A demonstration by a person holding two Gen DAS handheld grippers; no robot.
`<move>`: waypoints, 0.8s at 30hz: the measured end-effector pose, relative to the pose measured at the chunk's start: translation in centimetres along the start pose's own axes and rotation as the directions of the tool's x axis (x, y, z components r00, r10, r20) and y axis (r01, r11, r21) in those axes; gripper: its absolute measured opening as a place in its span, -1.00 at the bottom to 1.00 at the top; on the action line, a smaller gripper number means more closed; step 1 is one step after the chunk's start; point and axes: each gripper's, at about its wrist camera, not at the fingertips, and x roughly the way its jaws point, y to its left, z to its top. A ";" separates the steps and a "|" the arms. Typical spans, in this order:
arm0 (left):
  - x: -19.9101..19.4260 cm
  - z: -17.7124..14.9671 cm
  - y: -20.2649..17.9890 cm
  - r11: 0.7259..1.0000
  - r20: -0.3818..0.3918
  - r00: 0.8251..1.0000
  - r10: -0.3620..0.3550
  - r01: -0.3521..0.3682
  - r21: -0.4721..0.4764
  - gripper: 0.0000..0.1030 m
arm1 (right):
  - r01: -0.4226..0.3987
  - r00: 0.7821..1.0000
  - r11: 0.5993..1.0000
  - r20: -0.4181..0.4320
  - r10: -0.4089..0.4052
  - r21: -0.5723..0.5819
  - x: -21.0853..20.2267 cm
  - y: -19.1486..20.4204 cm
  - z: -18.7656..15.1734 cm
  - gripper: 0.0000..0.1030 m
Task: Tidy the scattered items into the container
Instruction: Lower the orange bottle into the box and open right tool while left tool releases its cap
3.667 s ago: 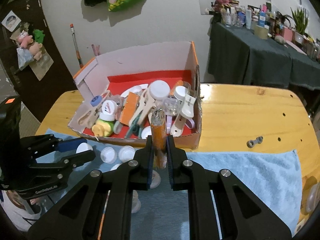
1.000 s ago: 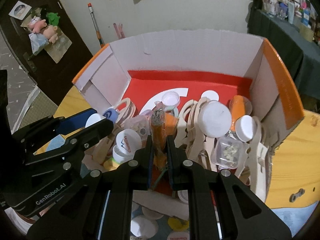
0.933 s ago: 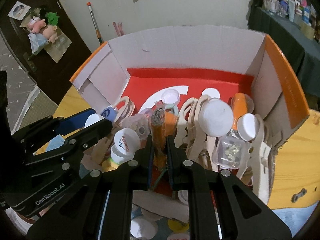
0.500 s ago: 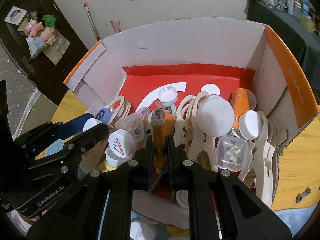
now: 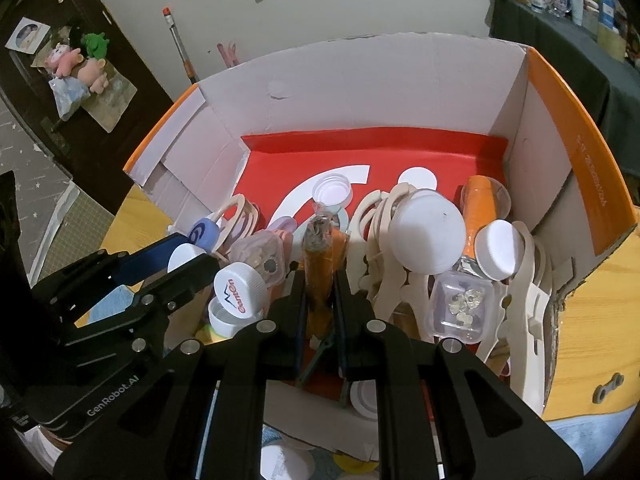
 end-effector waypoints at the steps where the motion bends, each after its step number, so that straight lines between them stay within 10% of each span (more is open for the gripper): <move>1: 0.0 0.0 0.0 1.000 0.001 1.000 0.002 -0.002 0.000 -0.34 | 0.000 1.000 1.000 0.001 0.000 0.000 0.0 0.0 0.0 -0.77; 24: -0.1 0.0 0.0 1.000 0.010 1.000 0.010 -0.010 0.006 -0.34 | -0.022 1.000 0.998 -0.008 0.023 0.051 -0.3 -0.7 0.0 -0.77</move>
